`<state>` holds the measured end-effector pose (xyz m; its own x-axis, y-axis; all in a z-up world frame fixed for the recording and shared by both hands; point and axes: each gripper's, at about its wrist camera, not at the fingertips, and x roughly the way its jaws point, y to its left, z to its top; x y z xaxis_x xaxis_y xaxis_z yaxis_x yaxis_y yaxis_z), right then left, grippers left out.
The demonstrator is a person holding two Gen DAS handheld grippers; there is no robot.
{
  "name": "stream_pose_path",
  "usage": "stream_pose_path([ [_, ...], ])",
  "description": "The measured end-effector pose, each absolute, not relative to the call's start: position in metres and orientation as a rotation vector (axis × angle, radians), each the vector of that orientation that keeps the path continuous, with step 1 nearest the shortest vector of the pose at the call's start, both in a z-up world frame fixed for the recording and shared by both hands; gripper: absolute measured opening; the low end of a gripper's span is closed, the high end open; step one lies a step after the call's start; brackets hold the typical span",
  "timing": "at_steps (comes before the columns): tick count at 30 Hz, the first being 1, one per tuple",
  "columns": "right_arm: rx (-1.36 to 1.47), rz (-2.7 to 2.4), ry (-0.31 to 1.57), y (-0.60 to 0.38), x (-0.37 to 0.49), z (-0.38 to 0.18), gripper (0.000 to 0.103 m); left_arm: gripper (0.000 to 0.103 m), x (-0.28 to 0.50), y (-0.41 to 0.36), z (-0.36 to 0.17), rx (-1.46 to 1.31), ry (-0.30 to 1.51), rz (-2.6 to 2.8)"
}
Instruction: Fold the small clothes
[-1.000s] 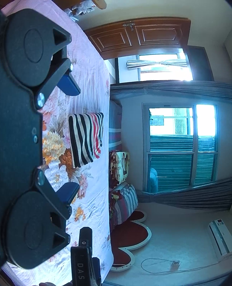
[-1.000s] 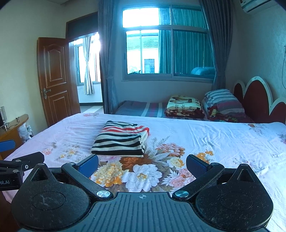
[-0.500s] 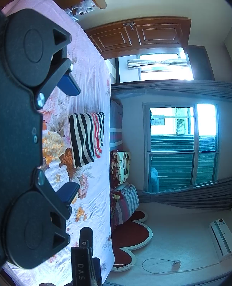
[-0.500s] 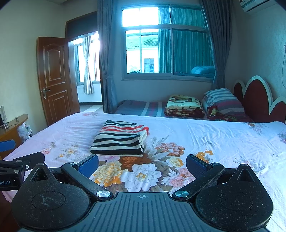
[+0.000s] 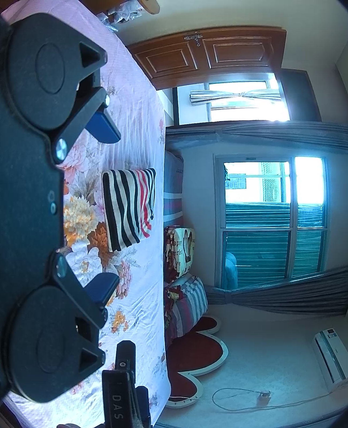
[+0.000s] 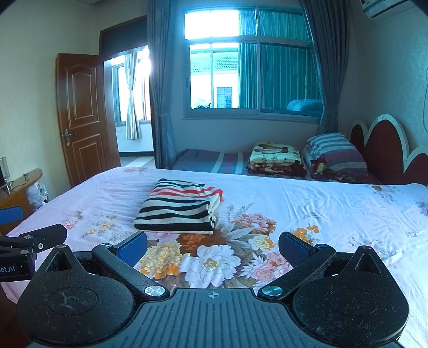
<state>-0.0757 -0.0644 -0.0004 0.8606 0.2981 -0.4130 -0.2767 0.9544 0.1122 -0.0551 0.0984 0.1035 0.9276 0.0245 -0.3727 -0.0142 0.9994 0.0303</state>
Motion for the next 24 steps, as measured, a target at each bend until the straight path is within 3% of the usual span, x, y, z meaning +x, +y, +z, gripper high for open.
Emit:
stream_pose_path([
  [24, 0.048, 0.3, 0.442, -0.0676, -0.0719, -0.0013, 0.103, 0.101, -0.0558, 0.0943, 0.1026, 0.016, 0.369, 0.006],
])
